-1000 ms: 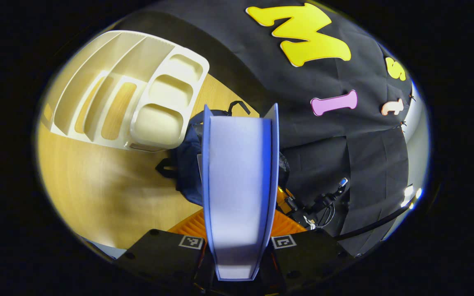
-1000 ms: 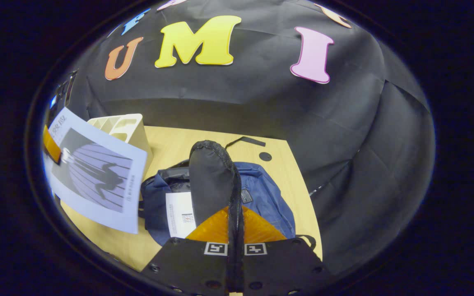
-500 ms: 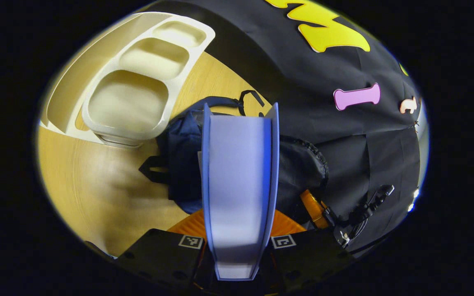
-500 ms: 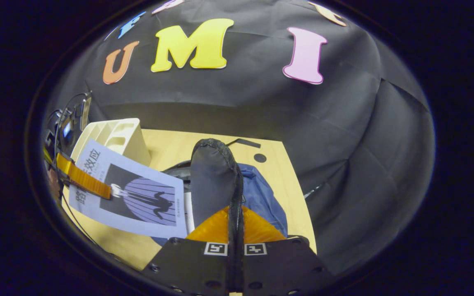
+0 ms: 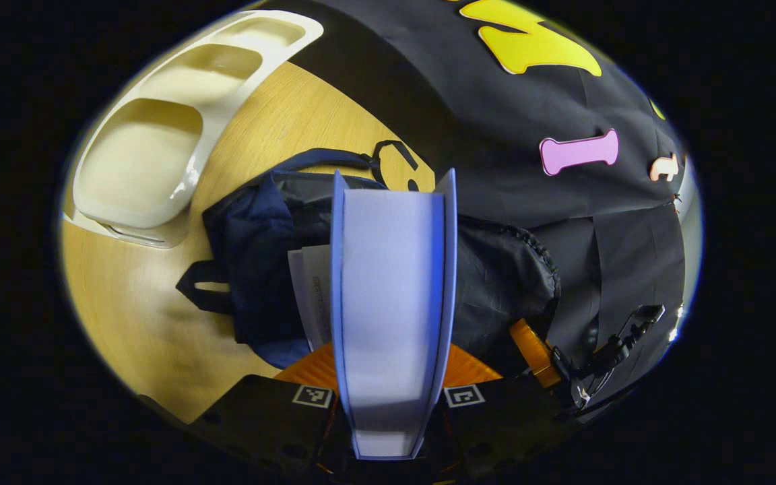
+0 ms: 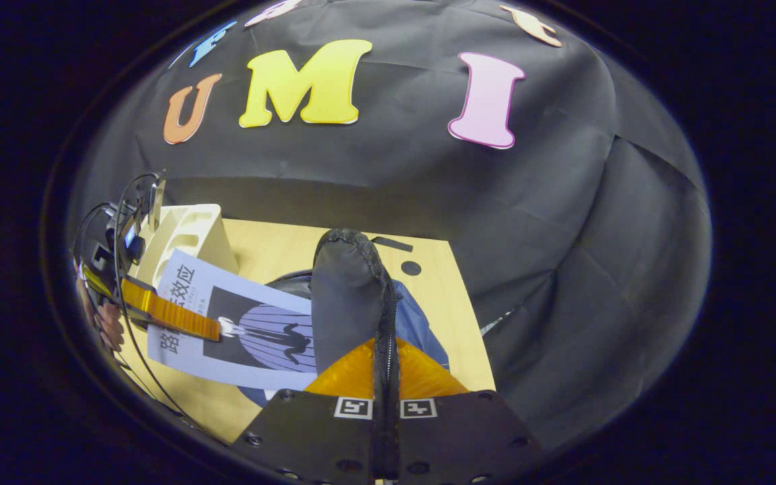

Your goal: Open the schoolbag, grab two books from the bookshelf and put them into the schoolbag.

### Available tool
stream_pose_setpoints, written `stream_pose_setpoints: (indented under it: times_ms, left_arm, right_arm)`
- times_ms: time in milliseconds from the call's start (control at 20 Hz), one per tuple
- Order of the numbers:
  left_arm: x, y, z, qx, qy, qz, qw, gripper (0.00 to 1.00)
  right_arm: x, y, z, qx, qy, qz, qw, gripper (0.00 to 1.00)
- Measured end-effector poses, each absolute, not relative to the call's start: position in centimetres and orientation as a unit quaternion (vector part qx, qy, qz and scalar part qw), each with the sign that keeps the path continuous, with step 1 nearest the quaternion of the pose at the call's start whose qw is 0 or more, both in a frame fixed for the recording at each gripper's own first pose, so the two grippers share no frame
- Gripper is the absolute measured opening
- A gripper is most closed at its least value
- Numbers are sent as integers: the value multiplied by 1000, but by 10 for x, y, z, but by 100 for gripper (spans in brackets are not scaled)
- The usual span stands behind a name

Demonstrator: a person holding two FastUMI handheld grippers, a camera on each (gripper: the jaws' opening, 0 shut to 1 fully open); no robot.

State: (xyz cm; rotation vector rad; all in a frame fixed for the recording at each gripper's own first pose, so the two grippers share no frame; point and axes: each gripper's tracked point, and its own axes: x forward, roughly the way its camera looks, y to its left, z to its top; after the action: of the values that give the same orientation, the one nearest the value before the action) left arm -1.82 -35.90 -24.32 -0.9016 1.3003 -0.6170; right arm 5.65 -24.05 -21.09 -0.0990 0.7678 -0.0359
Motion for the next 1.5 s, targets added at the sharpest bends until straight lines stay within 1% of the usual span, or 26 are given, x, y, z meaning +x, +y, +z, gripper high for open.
stream_pose_setpoints:
  times_ms: [200,500,950,1000,1050,1150,1250,1350,1400,1500]
  left_arm:
    - [-10,-369,-248,-425,561,-274,656,46]
    - [-8,-396,-257,-459,551,-281,638,46]
    - [-3,-455,-279,-513,549,-291,592,45]
    - [-4,-461,-282,-514,551,-295,587,47]
    - [-5,-466,-288,-514,554,-297,584,46]
    - [-2,-475,-298,-524,559,-291,573,47]
    - [-2,-478,-300,-532,570,-283,559,48]
    - [-6,-475,-309,-516,585,-272,564,53]
    - [-8,-472,-311,-509,592,-269,564,60]
    - [-7,-470,-309,-495,606,-264,564,65]
  right_arm:
    - [61,-244,-204,-55,372,-18,927,0]
    - [68,-238,-195,-75,366,-6,928,0]
    - [76,-239,-188,-92,364,1,927,0]
    - [77,-238,-188,-93,364,2,927,0]
    - [77,-237,-189,-93,364,4,927,0]
    - [78,-236,-191,-92,366,8,926,0]
    - [79,-236,-191,-92,365,10,926,0]
    - [77,-233,-193,-85,368,14,926,0]
    - [77,-232,-195,-84,371,15,925,0]
    - [77,-229,-197,-84,372,20,924,0]
